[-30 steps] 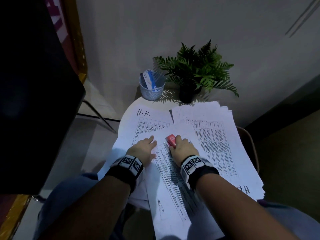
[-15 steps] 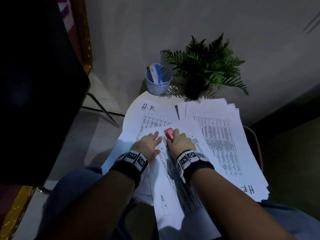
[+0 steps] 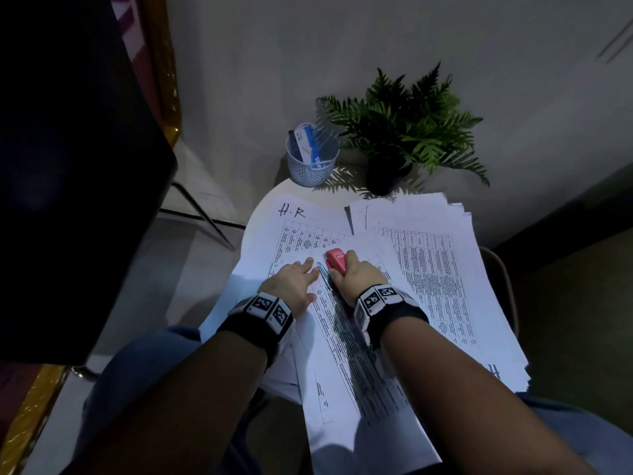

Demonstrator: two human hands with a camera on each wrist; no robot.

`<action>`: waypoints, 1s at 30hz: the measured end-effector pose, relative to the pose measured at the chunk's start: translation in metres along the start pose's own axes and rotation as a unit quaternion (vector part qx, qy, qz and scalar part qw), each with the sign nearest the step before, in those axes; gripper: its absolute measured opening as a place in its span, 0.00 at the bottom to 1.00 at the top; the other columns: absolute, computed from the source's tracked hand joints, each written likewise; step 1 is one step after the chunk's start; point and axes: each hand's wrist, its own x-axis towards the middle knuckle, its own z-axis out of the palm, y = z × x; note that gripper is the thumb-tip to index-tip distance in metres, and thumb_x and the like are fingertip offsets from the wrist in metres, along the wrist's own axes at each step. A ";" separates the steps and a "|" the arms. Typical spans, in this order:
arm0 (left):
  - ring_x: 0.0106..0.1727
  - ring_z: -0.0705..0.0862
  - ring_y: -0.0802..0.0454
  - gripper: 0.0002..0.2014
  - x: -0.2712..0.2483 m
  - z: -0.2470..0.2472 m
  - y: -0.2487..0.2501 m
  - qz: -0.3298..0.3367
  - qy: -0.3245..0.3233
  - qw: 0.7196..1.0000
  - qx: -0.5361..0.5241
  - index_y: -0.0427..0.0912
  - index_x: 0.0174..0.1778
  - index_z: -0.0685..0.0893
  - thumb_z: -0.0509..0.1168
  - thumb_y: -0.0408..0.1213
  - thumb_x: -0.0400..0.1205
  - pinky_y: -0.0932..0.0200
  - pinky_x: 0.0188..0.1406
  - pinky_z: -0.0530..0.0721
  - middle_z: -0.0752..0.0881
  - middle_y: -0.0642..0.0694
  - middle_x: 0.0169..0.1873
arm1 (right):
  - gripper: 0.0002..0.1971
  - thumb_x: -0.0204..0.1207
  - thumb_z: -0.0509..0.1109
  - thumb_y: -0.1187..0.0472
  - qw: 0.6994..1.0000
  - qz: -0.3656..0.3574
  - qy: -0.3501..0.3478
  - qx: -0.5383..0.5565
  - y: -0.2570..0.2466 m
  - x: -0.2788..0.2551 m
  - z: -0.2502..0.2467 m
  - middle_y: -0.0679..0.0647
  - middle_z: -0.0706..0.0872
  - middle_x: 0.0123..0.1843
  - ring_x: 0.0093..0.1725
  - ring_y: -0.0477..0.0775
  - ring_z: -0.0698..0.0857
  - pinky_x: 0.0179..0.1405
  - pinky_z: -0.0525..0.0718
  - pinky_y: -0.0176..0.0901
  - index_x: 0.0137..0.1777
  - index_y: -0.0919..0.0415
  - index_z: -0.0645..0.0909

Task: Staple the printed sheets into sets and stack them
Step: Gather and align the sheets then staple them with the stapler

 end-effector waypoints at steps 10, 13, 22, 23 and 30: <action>0.83 0.49 0.47 0.30 0.002 0.000 0.001 -0.014 -0.011 1.000 -0.003 0.49 0.83 0.51 0.56 0.45 0.87 0.47 0.81 0.55 0.45 0.52 0.84 | 0.21 0.82 0.59 0.47 1.000 -0.008 -0.008 0.025 0.005 -0.003 -0.005 0.63 0.84 0.54 0.51 0.63 0.84 0.42 0.74 0.44 0.66 0.61 0.68; 0.80 0.59 0.47 0.25 0.001 -0.006 0.003 -0.020 0.031 0.999 -0.018 0.48 0.80 0.62 0.57 0.44 0.86 0.48 0.77 0.64 0.56 0.52 0.82 | 0.21 0.82 0.59 0.47 0.999 -0.011 -0.037 0.003 0.014 -0.006 -0.011 0.61 0.84 0.54 0.49 0.61 0.83 0.47 0.79 0.46 0.67 0.60 0.66; 0.71 0.68 0.42 0.37 0.019 -0.020 0.003 -0.160 0.071 0.984 0.024 0.42 0.74 0.65 0.70 0.55 0.74 0.44 0.69 0.70 0.70 0.42 0.70 | 0.24 0.80 0.61 0.47 0.986 0.163 0.039 -0.001 0.107 -0.021 -0.050 0.61 0.79 0.51 0.52 0.63 0.83 0.55 0.80 0.52 0.70 0.61 0.66; 0.70 0.69 0.42 0.36 0.020 -0.021 0.004 -0.167 0.068 0.983 0.031 0.42 0.73 0.67 0.70 0.55 0.74 0.45 0.69 0.69 0.72 0.42 0.69 | 0.25 0.80 0.61 0.45 0.983 0.181 0.043 -0.007 0.113 -0.022 -0.054 0.62 0.80 0.55 0.56 0.65 0.82 0.58 0.80 0.54 0.69 0.61 0.67; 0.55 0.80 0.41 0.17 0.007 -0.033 0.012 -0.138 0.162 0.951 -0.225 0.39 0.63 0.76 0.67 0.34 0.79 0.58 0.48 0.74 0.81 0.38 0.61 | 0.23 0.75 0.66 0.40 0.979 0.128 0.155 0.026 0.095 -0.040 -0.077 0.59 0.78 0.62 0.63 0.62 0.78 0.63 0.75 0.54 0.61 0.55 0.76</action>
